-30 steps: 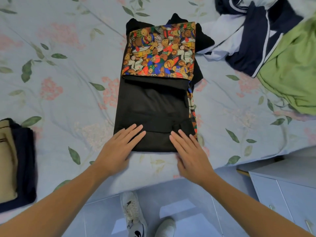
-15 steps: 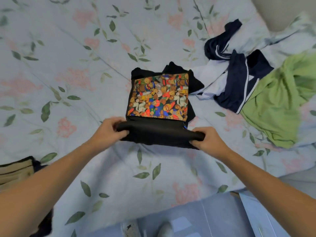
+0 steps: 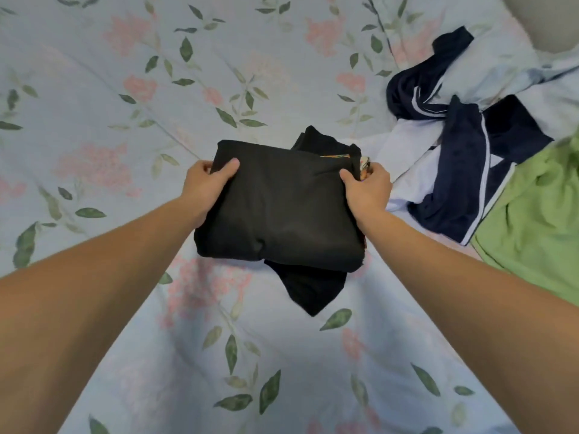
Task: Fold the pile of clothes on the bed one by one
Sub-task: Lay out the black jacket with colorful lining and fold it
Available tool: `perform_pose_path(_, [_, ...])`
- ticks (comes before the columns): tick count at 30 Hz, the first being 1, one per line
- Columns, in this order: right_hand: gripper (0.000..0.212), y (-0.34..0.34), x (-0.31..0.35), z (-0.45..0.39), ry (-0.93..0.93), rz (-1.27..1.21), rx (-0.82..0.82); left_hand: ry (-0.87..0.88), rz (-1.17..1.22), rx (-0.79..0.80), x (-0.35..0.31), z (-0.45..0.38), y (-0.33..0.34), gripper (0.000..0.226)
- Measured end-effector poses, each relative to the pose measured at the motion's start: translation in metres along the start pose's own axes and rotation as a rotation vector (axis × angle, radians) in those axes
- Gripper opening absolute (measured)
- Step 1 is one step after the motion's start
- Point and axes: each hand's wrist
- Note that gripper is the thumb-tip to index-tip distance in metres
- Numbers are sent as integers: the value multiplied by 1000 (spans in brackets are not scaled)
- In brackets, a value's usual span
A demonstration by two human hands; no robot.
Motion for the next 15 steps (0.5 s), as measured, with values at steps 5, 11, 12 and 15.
perform_pose_path(5, [50, 6, -2, 8, 160, -162, 123, -145, -6, 126, 19, -13, 7, 81])
perform_pose_path(11, [68, -1, -16, 25, 315, -380, 393, -169, 19, 146, 22, -22, 9, 80])
perform_pose_path(12, [62, -1, -11, 25, 263, -354, 366, -131, 28, 147, 23, -17, 7, 73])
perform_pose_path(15, [58, 1, 11, 38, 109, -296, 330, -14, 93, 136, 35, 3, -12, 59])
Point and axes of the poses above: each hand's wrist, its own z-axis away from the middle knuckle, its own y-axis out of the palm, x = y × z
